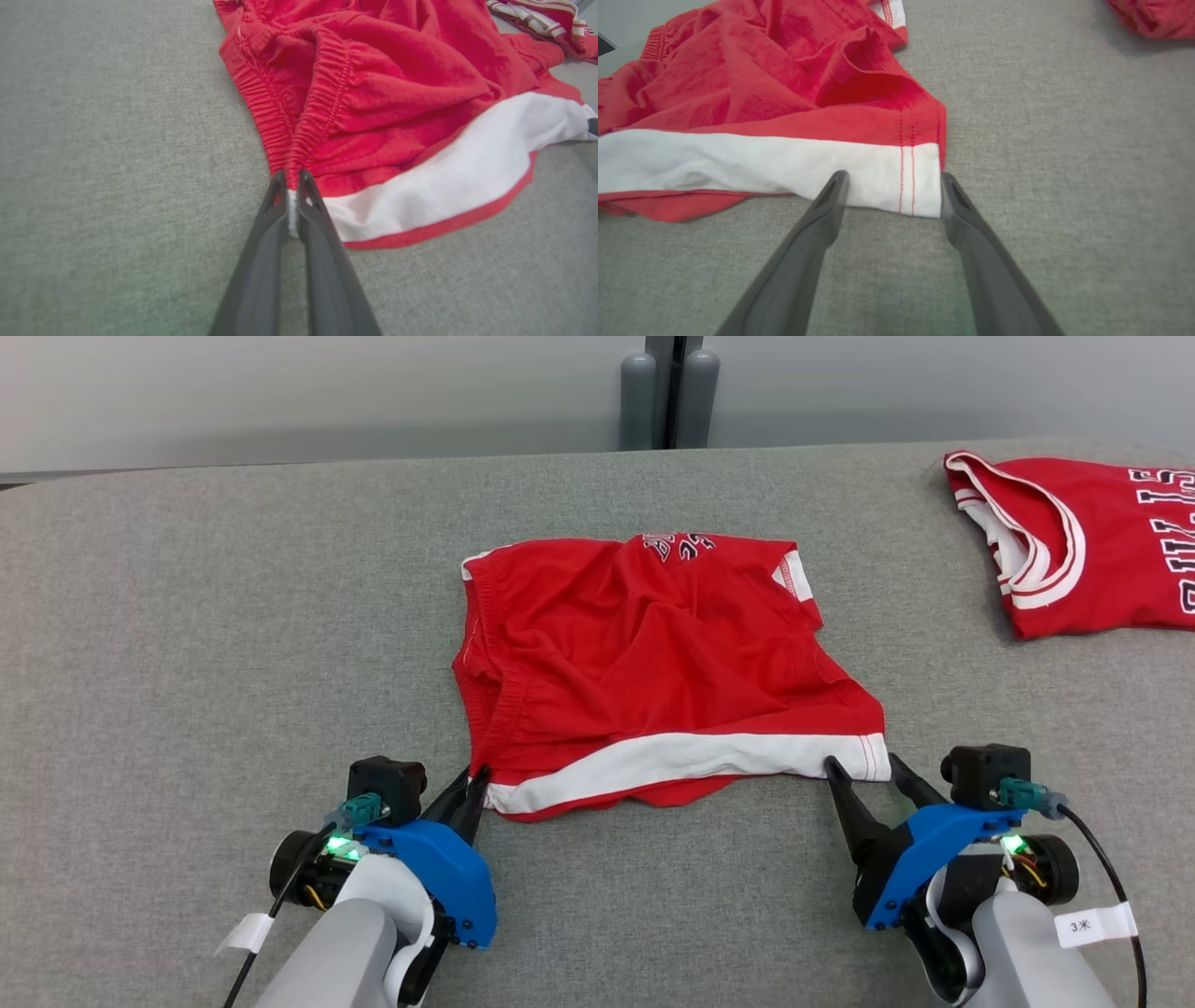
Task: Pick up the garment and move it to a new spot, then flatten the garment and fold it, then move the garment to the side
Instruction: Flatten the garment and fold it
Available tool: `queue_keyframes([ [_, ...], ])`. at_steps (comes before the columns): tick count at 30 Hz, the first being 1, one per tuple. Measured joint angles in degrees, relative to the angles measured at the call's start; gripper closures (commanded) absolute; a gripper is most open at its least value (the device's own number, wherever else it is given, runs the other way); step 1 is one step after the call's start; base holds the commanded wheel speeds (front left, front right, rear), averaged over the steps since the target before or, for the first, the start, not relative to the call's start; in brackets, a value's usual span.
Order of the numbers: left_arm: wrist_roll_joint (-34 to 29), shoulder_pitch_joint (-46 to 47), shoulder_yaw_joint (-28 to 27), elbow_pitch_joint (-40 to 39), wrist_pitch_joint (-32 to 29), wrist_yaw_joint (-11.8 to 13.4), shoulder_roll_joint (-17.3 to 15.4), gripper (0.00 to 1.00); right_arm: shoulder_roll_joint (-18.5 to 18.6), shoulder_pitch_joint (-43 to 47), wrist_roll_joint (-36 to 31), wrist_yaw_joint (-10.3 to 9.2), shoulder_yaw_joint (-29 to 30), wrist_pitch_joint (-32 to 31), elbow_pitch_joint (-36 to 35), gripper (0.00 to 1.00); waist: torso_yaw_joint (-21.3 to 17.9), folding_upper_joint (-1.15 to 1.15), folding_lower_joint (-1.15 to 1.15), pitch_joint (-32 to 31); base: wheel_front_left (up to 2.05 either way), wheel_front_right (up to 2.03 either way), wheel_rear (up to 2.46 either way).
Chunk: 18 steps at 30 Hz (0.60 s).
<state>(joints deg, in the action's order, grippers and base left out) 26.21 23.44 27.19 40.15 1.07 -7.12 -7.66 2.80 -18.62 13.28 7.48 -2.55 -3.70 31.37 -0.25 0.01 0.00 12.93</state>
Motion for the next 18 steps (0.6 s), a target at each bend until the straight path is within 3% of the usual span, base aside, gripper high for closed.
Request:
queue_keyframes([
  [9, 0.98, 0.34, 0.75, 0.45, 1.07, -0.08, -0.31, 1.0, 0.0, -2.6, -0.49, 0.0, -1.09, 0.16, 4.02, 0.0, -0.16, 0.0, 0.0, 0.1, 0.0, 0.0, 0.0],
  [10, 1.03, 0.37, 0.85, 0.46, 1.07, -0.08, -0.33, 1.0, 0.01, -2.8, -0.56, 0.0, -1.24, 0.18, 4.43, 0.18, -0.18, -0.01, 0.0, 0.11, 0.0, 0.0, 0.0],
  [11, 1.08, 0.41, 0.94, 0.47, 1.08, -0.08, -0.35, 1.0, 0.01, -3.08, -0.54, 0.0, -1.42, 0.19, 4.78, 0.59, -0.18, -0.01, -0.01, 0.13, 0.0, 0.0, 0.0],
  [13, 1.46, 0.51, 1.12, 0.46, 1.15, -0.08, -0.37, 1.0, 0.07, -3.46, -0.53, 0.0, -1.79, 0.16, 5.39, 1.0, -0.17, -0.01, -0.01, 0.15, 0.0, 0.0, 0.0],
  [18, 3.18, 0.49, 1.25, 0.32, 2.08, -0.09, -0.29, 1.0, 0.08, -3.85, 0.18, 0.0, -2.53, 0.25, 6.64, 1.0, -0.17, -0.01, -0.01, 0.13, 0.0, 0.0, 0.0],
])
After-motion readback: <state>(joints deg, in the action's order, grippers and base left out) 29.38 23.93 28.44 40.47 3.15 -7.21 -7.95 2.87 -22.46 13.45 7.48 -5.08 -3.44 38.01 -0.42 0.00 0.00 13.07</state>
